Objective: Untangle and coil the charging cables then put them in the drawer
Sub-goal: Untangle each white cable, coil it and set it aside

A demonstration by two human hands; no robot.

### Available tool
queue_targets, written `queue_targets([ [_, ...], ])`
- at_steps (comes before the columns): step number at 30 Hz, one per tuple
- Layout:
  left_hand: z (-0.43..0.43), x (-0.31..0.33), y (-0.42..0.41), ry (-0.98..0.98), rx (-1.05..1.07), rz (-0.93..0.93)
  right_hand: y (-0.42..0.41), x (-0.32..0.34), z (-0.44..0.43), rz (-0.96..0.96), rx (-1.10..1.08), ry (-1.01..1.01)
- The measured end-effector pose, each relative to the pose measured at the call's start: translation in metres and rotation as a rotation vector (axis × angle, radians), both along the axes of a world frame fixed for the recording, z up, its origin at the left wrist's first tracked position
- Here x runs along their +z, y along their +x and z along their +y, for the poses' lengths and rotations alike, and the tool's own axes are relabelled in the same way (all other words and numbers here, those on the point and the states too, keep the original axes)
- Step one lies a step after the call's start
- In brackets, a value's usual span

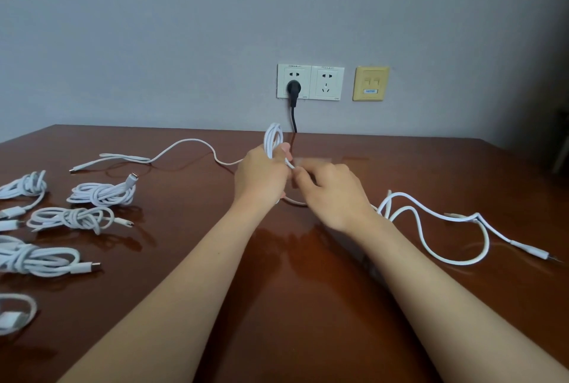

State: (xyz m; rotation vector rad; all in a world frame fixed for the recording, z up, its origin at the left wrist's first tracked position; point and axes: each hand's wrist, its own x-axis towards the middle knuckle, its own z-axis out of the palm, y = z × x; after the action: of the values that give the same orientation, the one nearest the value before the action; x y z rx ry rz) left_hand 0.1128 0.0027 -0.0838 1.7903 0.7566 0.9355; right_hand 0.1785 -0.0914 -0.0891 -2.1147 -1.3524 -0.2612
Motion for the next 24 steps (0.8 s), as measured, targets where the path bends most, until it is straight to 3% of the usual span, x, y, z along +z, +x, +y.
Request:
queue_targets([
  [4, 0.004, -0.003, -0.001, -0.024, 0.025, -0.027, 0.0, -0.001, 0.001, -0.012, 0.009, -0.038],
  [11, 0.008, -0.001, 0.0, -0.464, -0.145, -0.319, 0.001, 0.0, 0.001, 0.019, 0.055, -0.015],
  [18, 0.012, 0.005, -0.004, -0.764, -0.16, -0.551, -0.001, 0.001, 0.0, 0.037, 0.104, -0.111],
  [24, 0.019, 0.011, -0.008, -0.856, -0.18, -0.633, 0.001, 0.0, -0.002, 0.109, 0.07, -0.19],
])
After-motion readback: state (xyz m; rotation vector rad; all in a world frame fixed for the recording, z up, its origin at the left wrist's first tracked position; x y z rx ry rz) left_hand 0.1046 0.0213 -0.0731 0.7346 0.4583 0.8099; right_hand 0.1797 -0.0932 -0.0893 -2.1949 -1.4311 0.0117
